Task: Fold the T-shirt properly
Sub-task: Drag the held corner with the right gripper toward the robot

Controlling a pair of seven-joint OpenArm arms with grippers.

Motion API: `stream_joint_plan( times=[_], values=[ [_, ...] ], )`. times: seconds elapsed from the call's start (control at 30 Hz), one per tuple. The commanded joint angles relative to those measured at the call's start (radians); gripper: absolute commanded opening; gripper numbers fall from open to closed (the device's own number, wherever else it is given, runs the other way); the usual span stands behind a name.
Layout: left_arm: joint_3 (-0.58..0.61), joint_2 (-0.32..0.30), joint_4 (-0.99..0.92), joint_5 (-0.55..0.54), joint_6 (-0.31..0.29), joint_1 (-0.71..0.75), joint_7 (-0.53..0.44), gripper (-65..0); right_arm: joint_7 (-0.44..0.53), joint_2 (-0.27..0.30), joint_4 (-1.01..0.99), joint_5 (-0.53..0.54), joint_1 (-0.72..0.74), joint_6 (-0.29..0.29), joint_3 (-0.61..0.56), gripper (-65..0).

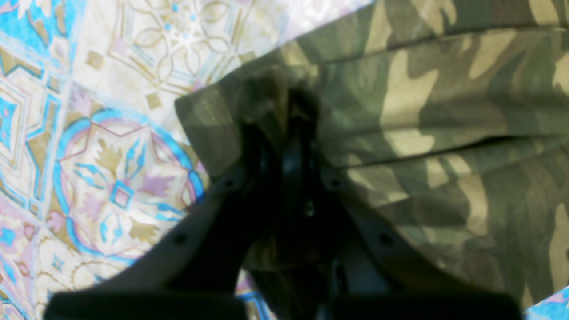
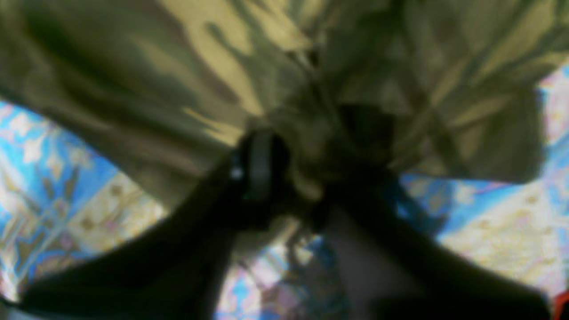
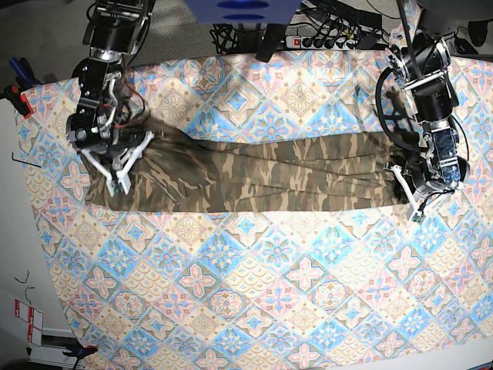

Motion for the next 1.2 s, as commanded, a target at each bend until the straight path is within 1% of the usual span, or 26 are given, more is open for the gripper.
stream_joint_plan(
  times=[0.0,0.17,0.23,0.3,0.4,0.57,0.67,0.73,0.8,0.83,0.9,0.93,1.0,1.17],
  values=[
    [0.004,-0.001,-0.011,0.053,0.005,0.016,0.079,-63.3,0.023,0.011,0.019,0.007,0.033,-0.005,0.013,-46.9],
    [0.004,-0.001,-0.011,0.053,0.005,0.016,0.079,-63.3,0.029,0.017,0.019,0.005,0.039,-0.005,0.002,-29.4],
    [0.004,0.001,-0.011,0.053,0.005,0.016,0.079,-63.3,0.032,0.017,0.022,0.005,0.04,-0.005,0.003,-25.0],
    [0.004,0.001,-0.011,0.053,0.005,0.016,0.079,-63.3,0.059,0.017,0.022,0.002,0.056,-0.005,0.005,-22.3],
    [0.004,0.001,-0.011,0.053,0.005,0.016,0.079,-63.3,0.122,0.017,0.019,-0.036,0.074,-0.008,0.01,-21.7],
    [0.004,-0.002,-0.011,0.053,0.005,0.016,0.08,-63.3,0.197,0.009,0.026,-0.139,0.075,-0.011,0.091,-21.7],
    [0.002,-0.004,-0.003,0.044,0.005,0.014,0.122,-63.3,0.202,0.009,0.026,-0.141,0.088,-0.011,0.115,-21.7],
    [0.001,-0.004,0.045,0.042,0.005,0.014,0.157,-63.3,0.204,0.009,0.026,-0.141,0.088,-0.011,0.117,-21.7],
    [-0.001,0.002,0.106,0.046,0.005,0.022,0.212,-62.3,0.207,0.009,0.026,-0.142,0.086,-0.011,0.115,-21.7],
    [-0.001,0.002,0.129,0.047,0.005,0.029,0.244,-59.6,0.207,0.009,0.026,-0.142,0.088,-0.011,0.114,-21.7],
    [-0.001,0.004,0.17,0.042,0.005,0.034,0.293,-51.0,0.207,0.009,0.026,-0.144,0.086,-0.011,0.114,-21.7],
    [-0.001,0.004,0.186,0.042,0.005,0.035,0.309,-46.1,0.207,0.009,0.026,-0.144,0.086,-0.011,0.114,-21.7],
    [-0.002,0.004,0.207,0.042,0.005,0.052,0.319,-40.5,0.207,0.009,0.026,-0.144,0.086,-0.011,0.114,-21.7],
    [-0.004,-0.002,0.292,0.042,0.005,0.105,0.318,-39.5,0.207,0.009,0.026,-0.144,0.083,-0.011,0.114,-21.7]
  ],
)
